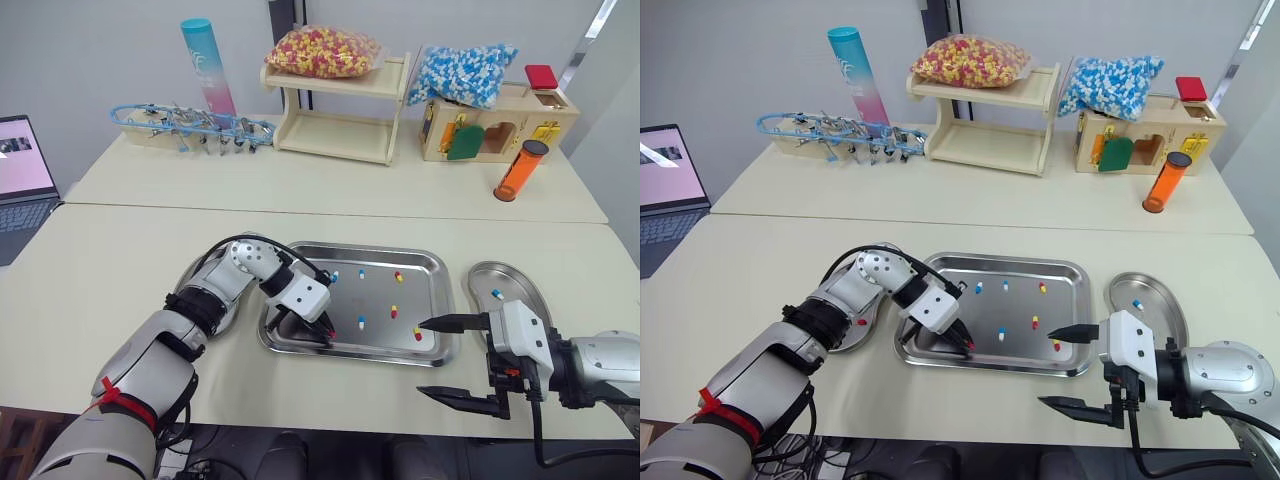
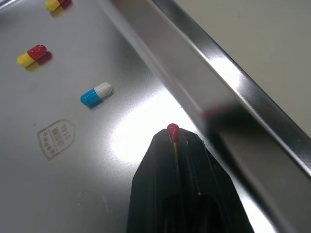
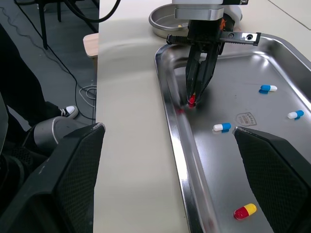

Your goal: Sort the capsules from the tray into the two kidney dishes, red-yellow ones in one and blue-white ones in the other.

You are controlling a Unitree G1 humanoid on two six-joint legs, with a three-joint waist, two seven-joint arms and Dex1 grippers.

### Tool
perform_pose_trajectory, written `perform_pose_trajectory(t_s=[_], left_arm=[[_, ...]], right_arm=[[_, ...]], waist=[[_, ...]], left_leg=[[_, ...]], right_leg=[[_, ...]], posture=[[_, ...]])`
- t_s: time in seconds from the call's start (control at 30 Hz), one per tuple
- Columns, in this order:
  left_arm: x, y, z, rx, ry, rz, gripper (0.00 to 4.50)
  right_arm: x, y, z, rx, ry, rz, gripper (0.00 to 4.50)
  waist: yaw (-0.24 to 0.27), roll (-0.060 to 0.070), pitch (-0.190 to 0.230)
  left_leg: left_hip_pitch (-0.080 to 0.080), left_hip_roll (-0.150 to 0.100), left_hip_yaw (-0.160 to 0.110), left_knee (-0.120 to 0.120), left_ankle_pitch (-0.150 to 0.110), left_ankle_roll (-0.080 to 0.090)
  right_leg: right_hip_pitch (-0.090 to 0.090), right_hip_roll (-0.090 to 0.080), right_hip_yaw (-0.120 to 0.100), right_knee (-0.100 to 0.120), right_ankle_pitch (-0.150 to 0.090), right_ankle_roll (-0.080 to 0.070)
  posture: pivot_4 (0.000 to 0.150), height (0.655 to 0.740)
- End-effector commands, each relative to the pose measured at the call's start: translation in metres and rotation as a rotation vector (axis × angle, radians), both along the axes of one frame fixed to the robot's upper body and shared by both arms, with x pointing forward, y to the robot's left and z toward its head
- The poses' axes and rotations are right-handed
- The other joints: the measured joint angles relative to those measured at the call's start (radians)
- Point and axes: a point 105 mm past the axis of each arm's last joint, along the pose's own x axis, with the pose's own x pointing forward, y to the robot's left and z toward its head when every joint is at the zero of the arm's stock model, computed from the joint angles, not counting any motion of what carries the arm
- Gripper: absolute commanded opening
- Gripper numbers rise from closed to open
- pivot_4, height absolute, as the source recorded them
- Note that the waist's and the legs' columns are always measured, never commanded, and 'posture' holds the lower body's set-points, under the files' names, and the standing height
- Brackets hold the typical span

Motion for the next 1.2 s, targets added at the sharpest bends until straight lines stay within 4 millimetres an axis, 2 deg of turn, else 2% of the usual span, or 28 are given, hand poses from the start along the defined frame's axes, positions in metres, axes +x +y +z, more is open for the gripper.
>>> perform_pose_trajectory(t_s=[0.03, 0.1, 0.33, 0.43, 0.5, 0.57, 0.77, 0.93, 1.03, 1.2], left_arm=[[-0.004, 0.007, -0.007, 0.014, 0.032, 0.021, 0.01], [-0.005, 0.007, -0.002, -0.009, 0.042, 0.039, 0.01], [-0.002, 0.019, 0.048, -0.179, 0.032, 0.203, 0.01], [0.003, 0.035, 0.07, -0.27, 0.002, 0.378, 0.01], [0.001, 0.061, 0.089, -0.36, 0.011, 0.588, 0.01], [-0.004, 0.083, 0.098, -0.393, 0.025, 0.738, 0.01], [-0.022, 0.159, 0.102, -0.462, 0.007, 1.213, 0.01], [-0.038, 0.197, 0.097, -0.539, -0.038, 1.479, 0.01], [-0.045, 0.196, 0.086, -0.581, -0.006, 1.556, 0.01], [-0.038, 0.188, 0.077, -0.616, 0.018, 1.601, 0.01]], right_arm=[[-0.003, 0.004, 0.009, 0.002, -0.038, 0.025, 4.5], [-0.002, 0.004, 0.009, 0.003, -0.038, 0.025, 4.5], [0.0, 0.007, 0.013, 0.014, -0.054, 0.037, 4.5], [0.002, 0.011, 0.017, 0.03, -0.069, 0.051, 4.5], [0.003, 0.016, 0.02, 0.048, -0.08, 0.063, 4.5], [0.004, 0.02, 0.023, 0.059, -0.087, 0.073, 4.5], [0.01, 0.033, 0.035, 0.113, -0.117, 0.114, 4.5], [0.016, 0.039, 0.044, 0.151, -0.129, 0.124, 4.5], [0.018, 0.042, 0.044, 0.156, -0.127, 0.147, 4.5], [0.02, 0.044, 0.044, 0.156, -0.125, 0.162, 4.5]], waist=[[0.0, 0.0, 0.0], [-0.001, 0.0, 0.0], [-0.006, 0.0, 0.0], [-0.011, 0.0, 0.0], [-0.02, 0.0, 0.0], [-0.031, 0.0, 0.001], [-0.025, 0.001, 0.001], [-0.014, 0.0, 0.001], [-0.003, 0.0, 0.001], [0.003, -0.001, 0.001]], left_leg=[[0.0, 0.0, 0.0, 0.0, 0.0, 0.0], [0.0, 0.0, 0.0, 0.0, 0.0, 0.0], [-0.001, 0.0, -0.001, 0.0, 0.0, 0.0], [-0.001, 0.0, -0.001, 0.0, 0.0, 0.0], [-0.001, 0.0, -0.001, -0.001, 0.0, 0.0], [-0.001, 0.001, -0.001, -0.002, 0.0, 0.0], [0.0, 0.001, 0.0, -0.003, 0.0, 0.0], [-0.001, 0.001, 0.0, -0.003, 0.0, 0.0], [-0.001, 0.001, 0.001, -0.003, 0.0, 0.0], [-0.001, 0.001, 0.001, -0.003, 0.0, 0.0]], right_leg=[[0.0, 0.0, 0.0, 0.0, 0.0, 0.0], [0.0, 0.0, 0.0, 0.0, 0.0, 0.0], [-0.001, 0.0, 0.0, 0.0, 0.0, 0.0], [-0.001, 0.0, 0.0, 0.0, 0.0, 0.0], [-0.001, 0.0, 0.0, 0.0, 0.0, 0.0], [-0.002, 0.0, 0.001, 0.0, 0.0, 0.0], [-0.003, 0.0, 0.001, 0.001, 0.0, 0.0], [-0.004, 0.0, 0.001, 0.001, 0.0, 0.0], [-0.004, 0.0, 0.002, 0.001, 0.0, 0.0], [-0.005, 0.0, 0.001, 0.001, 0.0, 0.0]], posture=[[0.15, 0.74], [0.15, 0.74], [0.15, 0.74], [0.15, 0.74], [0.15, 0.74], [0.15, 0.74], [0.15, 0.74], [0.15, 0.74], [0.15, 0.74], [0.15, 0.74]])
